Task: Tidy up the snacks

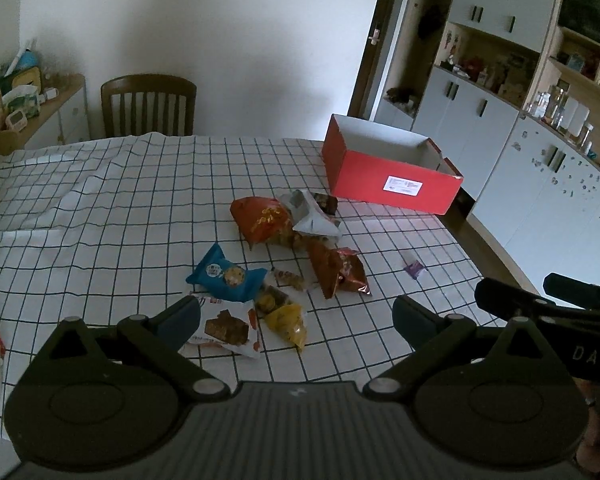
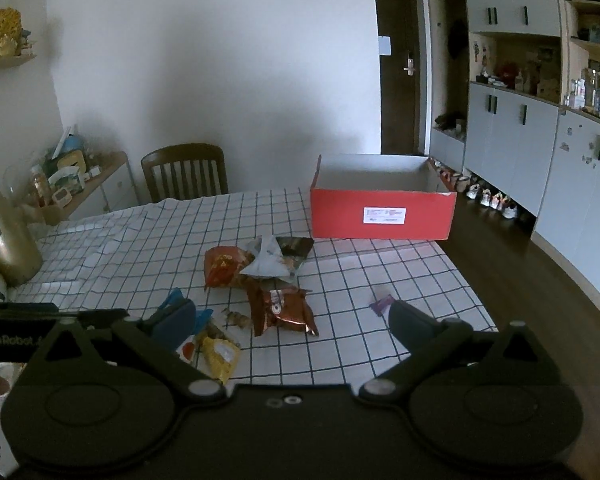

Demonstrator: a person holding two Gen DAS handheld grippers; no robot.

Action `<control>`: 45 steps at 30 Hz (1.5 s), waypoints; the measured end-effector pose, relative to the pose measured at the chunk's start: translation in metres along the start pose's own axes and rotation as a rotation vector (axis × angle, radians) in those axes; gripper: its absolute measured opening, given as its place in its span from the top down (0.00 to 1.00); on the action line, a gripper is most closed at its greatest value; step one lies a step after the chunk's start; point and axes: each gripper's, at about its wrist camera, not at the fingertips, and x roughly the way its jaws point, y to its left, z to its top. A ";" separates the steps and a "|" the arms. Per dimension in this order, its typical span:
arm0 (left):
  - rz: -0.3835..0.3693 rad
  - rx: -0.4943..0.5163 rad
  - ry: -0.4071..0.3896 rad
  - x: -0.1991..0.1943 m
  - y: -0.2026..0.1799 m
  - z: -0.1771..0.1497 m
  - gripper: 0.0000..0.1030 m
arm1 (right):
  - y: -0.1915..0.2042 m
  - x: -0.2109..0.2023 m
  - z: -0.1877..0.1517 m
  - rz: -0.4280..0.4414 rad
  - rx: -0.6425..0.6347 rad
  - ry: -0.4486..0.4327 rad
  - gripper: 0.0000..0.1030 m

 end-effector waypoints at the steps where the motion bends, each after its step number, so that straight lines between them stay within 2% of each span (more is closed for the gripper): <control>1: -0.001 -0.002 0.002 0.000 0.000 0.000 0.00 | 0.001 0.000 0.000 -0.001 -0.001 0.003 0.00; 26: -0.004 -0.013 0.008 -0.002 0.005 0.000 0.00 | 0.004 -0.002 0.002 0.015 -0.022 -0.001 0.03; 45: -0.011 -0.016 -0.016 -0.005 0.006 0.002 0.00 | 0.009 -0.002 0.003 0.021 -0.014 -0.003 0.02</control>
